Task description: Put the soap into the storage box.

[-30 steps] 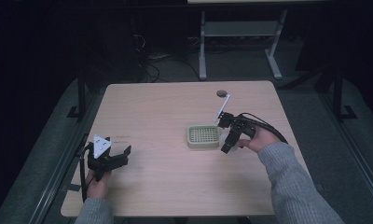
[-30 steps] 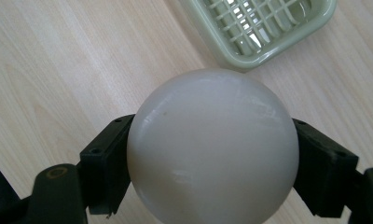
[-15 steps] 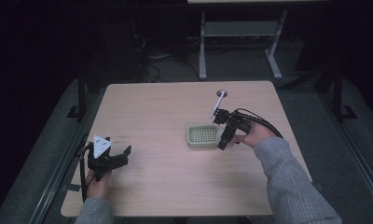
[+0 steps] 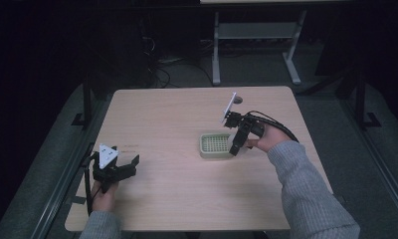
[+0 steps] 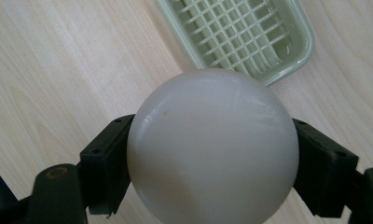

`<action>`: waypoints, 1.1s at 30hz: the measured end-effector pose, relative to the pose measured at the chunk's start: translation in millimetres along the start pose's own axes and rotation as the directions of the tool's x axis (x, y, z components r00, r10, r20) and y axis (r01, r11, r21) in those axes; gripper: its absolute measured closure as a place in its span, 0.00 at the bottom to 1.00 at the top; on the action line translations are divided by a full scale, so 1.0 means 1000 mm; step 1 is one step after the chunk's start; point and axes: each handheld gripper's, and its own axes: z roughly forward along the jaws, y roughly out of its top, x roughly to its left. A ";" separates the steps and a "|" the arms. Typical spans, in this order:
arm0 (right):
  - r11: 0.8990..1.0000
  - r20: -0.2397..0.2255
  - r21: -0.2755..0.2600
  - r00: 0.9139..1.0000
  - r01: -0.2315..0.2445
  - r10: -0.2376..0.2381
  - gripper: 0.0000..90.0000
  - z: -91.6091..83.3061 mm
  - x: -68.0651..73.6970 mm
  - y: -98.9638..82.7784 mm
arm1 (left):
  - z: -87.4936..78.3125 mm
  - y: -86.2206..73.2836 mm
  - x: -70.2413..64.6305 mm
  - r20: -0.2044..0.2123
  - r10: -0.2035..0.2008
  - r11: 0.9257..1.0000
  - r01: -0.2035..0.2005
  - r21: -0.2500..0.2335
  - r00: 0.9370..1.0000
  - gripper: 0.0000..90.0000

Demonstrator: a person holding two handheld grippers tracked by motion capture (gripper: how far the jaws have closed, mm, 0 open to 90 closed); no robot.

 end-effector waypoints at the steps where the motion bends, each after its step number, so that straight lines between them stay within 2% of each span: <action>1: 1.000 0.000 0.001 1.000 0.000 0.000 0.24 0.000 0.000 0.001 | 0.000 0.000 0.000 -0.001 -0.001 1.000 0.001 0.000 1.000 0.16; 10: 1.000 -0.010 -0.018 1.000 0.003 -0.003 0.24 -0.005 -0.003 0.009 | 0.000 0.000 0.001 -0.002 -0.006 1.000 0.006 0.001 1.000 0.16; 19: 1.000 0.000 -0.001 1.000 0.013 -0.013 0.24 -0.004 -0.003 0.024 | 0.000 0.000 -0.001 0.003 -0.005 1.000 0.005 -0.002 1.000 0.16; 33: 1.000 -0.007 0.012 1.000 0.002 -0.002 0.24 0.011 -0.007 0.043 | 0.000 0.000 0.000 0.001 -0.004 1.000 0.004 -0.001 1.000 0.17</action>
